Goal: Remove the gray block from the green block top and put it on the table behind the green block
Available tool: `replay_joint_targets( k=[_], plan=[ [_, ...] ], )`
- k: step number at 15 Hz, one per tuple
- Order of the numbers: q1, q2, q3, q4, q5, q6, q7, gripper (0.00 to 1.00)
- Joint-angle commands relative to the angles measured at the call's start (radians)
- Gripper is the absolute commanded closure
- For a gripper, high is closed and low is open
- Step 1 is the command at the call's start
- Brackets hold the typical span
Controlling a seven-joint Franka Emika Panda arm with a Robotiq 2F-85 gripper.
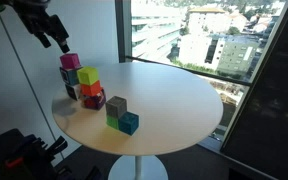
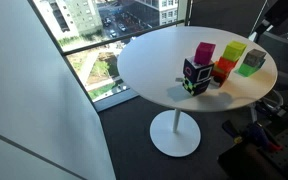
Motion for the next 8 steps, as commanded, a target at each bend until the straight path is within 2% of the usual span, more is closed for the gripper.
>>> replay_joint_targets(
  k=[1,8],
  plan=[
    [-0.001,0.004,0.0,-0.011,0.0,-0.003,-0.001,0.0],
    [-0.001,0.021,0.0,-0.019,0.0,-0.003,-0.001,0.0]
  ],
)
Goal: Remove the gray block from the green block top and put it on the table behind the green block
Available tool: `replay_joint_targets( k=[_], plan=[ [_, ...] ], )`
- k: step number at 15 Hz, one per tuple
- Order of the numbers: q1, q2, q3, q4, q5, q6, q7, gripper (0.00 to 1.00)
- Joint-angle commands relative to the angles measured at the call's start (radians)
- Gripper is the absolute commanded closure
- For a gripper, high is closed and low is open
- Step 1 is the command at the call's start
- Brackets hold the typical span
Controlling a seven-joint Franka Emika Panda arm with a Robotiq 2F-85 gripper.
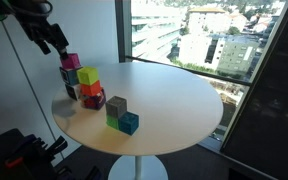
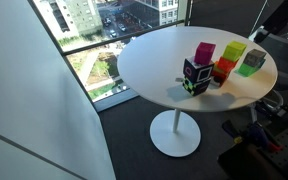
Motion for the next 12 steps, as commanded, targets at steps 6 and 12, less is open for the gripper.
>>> replay_joint_targets(
  k=[6,12],
  plan=[
    [-0.001,0.0,0.0,0.001,0.0,-0.002,-0.001,0.0],
    [-0.008,0.052,-0.003,0.054,-0.003,0.003,-0.004,0.0]
  ],
)
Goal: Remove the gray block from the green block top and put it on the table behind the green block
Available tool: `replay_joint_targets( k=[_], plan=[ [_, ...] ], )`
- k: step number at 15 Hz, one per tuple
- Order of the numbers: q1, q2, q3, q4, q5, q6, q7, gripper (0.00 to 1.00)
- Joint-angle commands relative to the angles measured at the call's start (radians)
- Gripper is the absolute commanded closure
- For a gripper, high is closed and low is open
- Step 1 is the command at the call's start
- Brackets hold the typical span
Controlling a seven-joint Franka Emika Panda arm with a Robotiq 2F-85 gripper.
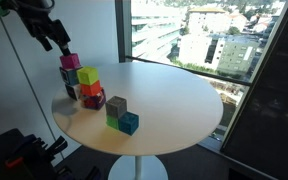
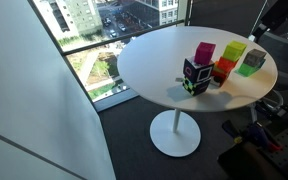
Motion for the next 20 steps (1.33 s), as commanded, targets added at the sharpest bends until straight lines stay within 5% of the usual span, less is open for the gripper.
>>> replay_joint_targets(
  k=[1,20],
  plan=[
    [-0.008,0.041,-0.004,0.032,-0.003,-0.004,-0.004,0.0],
    [-0.116,0.225,-0.053,0.239,-0.023,-0.164,-0.001,0.0]
  ],
)
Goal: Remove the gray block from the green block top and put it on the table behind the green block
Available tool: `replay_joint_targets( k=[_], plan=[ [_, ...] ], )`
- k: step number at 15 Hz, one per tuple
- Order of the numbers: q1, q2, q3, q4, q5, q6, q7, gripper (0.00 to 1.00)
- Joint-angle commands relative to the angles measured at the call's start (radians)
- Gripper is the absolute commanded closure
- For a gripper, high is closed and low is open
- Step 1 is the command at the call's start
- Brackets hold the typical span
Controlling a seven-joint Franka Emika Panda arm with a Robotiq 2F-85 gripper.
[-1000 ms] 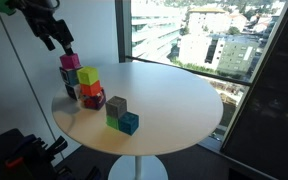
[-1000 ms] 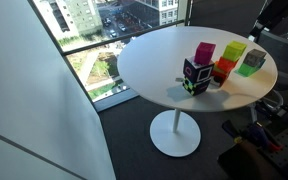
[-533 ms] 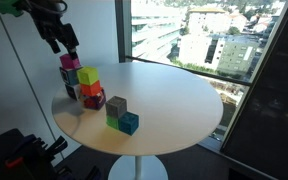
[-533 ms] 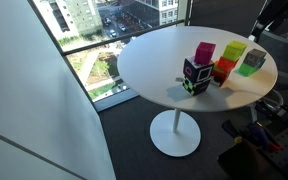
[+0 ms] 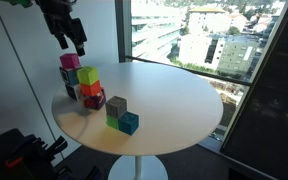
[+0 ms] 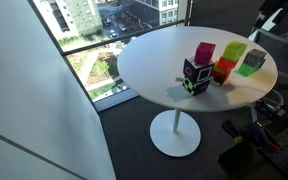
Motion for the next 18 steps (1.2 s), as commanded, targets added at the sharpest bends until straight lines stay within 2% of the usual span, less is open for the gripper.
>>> replay_joint_targets(
  k=[1,11,18],
  plan=[
    [-0.014,0.063,-0.015,0.095,-0.016,-0.068,0.0,0.0],
    [-0.039,0.163,-0.033,0.272,-0.052,-0.272,-0.015,0.0],
    [-0.046,0.175,-0.062,0.262,-0.103,-0.278,-0.063,0.0]
  ],
)
